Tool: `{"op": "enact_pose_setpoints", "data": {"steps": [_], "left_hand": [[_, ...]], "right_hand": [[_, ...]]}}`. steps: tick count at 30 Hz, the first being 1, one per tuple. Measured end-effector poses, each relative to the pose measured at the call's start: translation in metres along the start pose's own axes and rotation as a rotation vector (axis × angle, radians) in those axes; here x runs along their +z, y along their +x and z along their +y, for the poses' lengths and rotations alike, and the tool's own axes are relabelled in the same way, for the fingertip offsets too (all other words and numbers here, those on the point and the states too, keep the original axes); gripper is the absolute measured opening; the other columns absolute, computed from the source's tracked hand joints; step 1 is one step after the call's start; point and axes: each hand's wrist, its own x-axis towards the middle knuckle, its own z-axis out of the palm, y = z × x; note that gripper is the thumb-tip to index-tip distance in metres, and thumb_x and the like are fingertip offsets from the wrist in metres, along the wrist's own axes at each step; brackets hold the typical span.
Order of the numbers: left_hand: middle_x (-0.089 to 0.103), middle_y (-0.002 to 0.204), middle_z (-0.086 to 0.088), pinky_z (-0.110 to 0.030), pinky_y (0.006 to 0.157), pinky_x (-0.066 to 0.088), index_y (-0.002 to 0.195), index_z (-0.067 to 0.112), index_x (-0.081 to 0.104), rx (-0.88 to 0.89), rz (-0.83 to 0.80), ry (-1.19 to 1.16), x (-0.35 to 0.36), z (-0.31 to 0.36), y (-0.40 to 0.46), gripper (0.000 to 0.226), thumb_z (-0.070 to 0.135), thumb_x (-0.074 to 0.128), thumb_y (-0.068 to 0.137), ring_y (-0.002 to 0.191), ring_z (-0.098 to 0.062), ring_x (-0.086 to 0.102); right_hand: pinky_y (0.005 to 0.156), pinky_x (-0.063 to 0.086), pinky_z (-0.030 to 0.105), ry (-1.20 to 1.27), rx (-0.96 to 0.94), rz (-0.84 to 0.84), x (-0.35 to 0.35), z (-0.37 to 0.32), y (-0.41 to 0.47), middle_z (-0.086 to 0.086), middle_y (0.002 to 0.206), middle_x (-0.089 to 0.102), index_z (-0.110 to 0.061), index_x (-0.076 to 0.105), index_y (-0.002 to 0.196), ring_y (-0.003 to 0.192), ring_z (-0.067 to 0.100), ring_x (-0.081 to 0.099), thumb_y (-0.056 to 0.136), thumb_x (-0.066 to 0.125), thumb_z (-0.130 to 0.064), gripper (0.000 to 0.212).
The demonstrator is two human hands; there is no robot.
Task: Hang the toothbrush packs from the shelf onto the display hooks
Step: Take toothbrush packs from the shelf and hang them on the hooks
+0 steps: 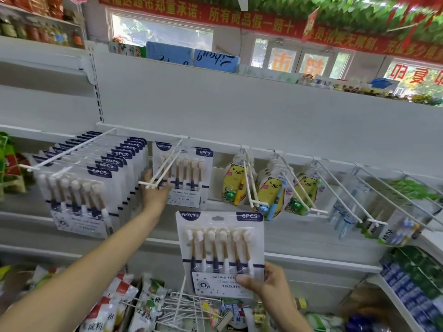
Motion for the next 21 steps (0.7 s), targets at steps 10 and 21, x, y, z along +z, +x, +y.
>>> {"op": "enact_pose_setpoints", "data": {"steps": [10, 21], "left_hand": [[0.071, 0.115, 0.016, -0.025, 0.092, 0.051, 0.119, 0.035, 0.061, -0.132, -0.488, -0.116, -0.067, -0.019, -0.153, 0.063, 0.078, 0.062, 0.072, 0.110, -0.004, 0.065], [0.075, 0.104, 0.009, -0.017, 0.075, 0.055, 0.114, 0.020, 0.060, -0.098, -0.351, -0.140, -0.127, -0.032, -0.176, 0.068, 0.045, 0.089, 0.059, 0.097, -0.013, 0.071]], "right_hand": [[0.068, 0.060, 0.030, 0.073, -0.071, 0.037, 0.033, -0.006, 0.005, 0.013, 0.088, 0.078, 0.003, 0.073, 0.096, 0.085, 0.030, 0.076, 0.075, 0.079, 0.001, 0.022], [0.067, 0.056, 0.018, 0.078, -0.197, -0.116, 0.085, -0.027, 0.002, -0.003, 0.091, 0.079, -0.008, 0.071, 0.104, 0.087, 0.013, 0.074, 0.080, 0.077, -0.005, 0.024]]}}
